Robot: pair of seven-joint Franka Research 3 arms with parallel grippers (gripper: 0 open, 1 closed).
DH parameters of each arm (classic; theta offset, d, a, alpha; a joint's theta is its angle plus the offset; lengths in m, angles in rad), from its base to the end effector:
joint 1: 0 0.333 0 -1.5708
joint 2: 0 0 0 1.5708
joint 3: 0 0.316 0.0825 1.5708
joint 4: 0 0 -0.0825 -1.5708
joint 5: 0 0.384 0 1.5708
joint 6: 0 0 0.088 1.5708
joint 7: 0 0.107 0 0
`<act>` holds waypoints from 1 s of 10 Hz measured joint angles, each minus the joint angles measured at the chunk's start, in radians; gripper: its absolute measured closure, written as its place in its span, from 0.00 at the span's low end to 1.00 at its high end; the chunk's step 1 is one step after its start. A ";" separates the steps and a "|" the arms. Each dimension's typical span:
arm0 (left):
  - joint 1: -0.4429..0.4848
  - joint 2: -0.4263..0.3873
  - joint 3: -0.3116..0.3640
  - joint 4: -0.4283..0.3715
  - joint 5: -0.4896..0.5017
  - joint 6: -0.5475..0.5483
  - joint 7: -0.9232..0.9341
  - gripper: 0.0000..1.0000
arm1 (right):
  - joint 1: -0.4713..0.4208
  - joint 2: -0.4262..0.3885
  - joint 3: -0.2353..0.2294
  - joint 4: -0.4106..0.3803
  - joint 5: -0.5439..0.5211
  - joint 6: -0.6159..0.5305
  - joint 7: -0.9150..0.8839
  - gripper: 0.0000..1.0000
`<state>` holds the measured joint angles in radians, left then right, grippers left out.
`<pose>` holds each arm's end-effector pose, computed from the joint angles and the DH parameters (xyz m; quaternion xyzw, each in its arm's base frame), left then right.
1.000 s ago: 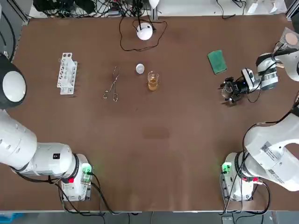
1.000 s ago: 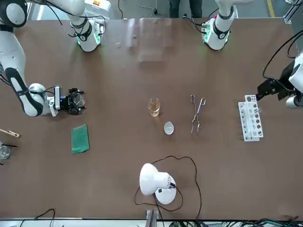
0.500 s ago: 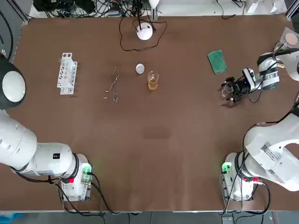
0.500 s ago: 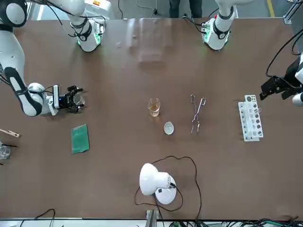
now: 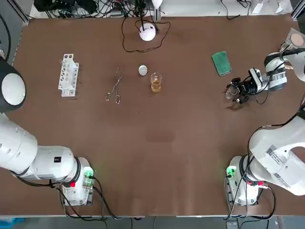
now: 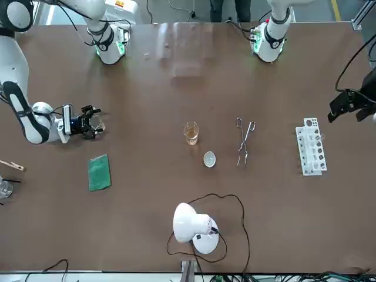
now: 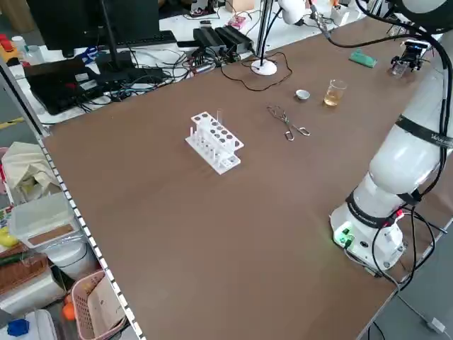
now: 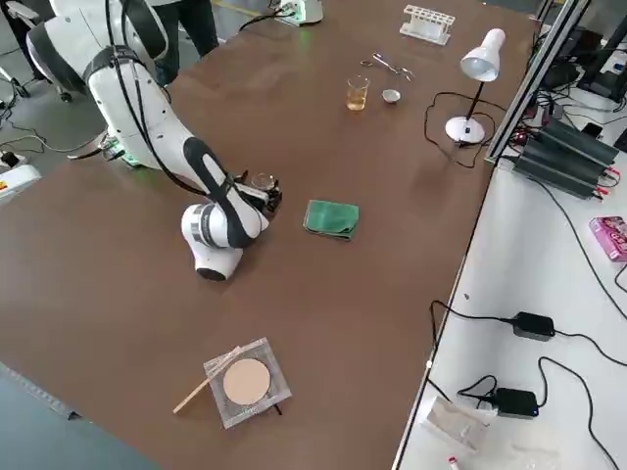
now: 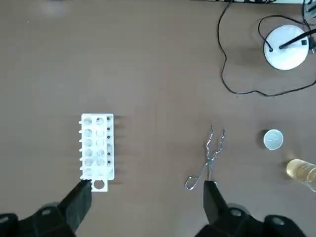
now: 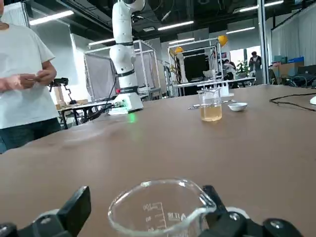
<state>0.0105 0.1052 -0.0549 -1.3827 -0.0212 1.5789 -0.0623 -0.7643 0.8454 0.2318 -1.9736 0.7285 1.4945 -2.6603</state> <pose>0.5878 -0.0263 0.6542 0.9988 0.0088 0.0448 0.0159 0.4317 -0.1503 0.0637 -0.4934 -0.5338 -0.3975 0.5601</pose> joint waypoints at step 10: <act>-0.001 -0.044 -0.003 0.010 0.009 -0.010 0.003 0.00 | 0.001 -0.144 0.002 0.023 0.002 -0.122 0.147 0.00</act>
<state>0.0100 0.0616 -0.0581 -1.3730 -0.0123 1.5686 -0.0598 -0.7634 0.7014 0.2339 -1.9509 0.7306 1.3725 -2.5131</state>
